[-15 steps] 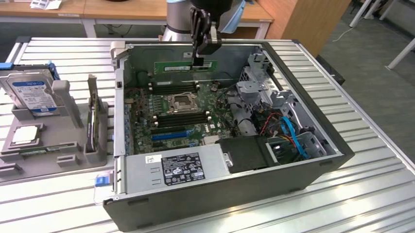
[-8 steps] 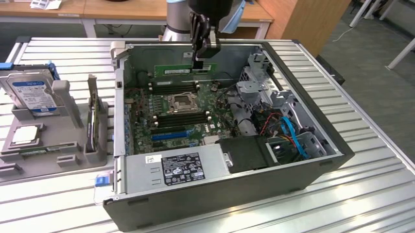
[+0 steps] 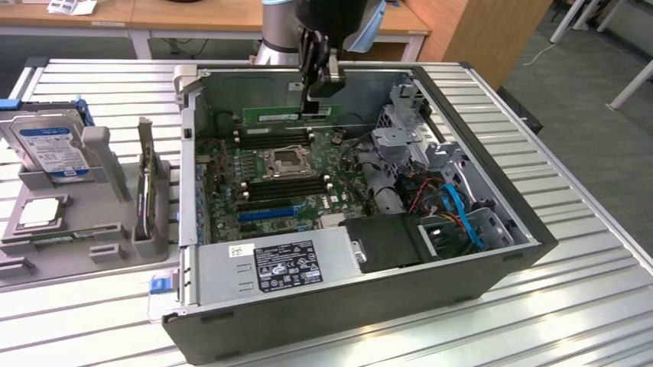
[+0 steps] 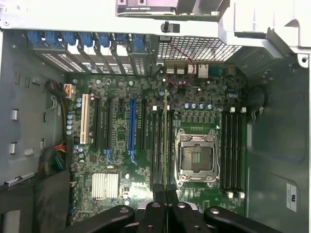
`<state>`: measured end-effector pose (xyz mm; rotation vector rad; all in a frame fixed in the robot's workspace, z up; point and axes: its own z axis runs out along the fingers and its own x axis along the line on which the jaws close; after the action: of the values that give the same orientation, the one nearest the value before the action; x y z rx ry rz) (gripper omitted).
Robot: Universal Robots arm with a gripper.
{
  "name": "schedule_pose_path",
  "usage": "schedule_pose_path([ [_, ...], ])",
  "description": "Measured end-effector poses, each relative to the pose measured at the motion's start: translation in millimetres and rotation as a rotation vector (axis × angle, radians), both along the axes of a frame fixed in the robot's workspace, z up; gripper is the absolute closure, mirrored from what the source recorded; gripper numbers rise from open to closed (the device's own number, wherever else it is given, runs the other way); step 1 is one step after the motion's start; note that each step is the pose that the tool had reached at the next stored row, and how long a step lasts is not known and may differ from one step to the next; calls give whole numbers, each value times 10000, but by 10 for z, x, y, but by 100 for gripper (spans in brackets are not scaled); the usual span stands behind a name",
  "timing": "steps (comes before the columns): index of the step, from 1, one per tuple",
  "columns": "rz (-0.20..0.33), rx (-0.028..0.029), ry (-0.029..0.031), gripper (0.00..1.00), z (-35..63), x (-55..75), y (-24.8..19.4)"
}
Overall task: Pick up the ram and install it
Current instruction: 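Pick up the ram and move it above insertion slot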
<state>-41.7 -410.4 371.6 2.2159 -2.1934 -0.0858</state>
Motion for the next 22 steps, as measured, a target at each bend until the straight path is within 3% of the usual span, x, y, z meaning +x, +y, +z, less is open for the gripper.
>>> schedule_pose_path([
  [22,-15,1,0,89,-255,0,-1],
])
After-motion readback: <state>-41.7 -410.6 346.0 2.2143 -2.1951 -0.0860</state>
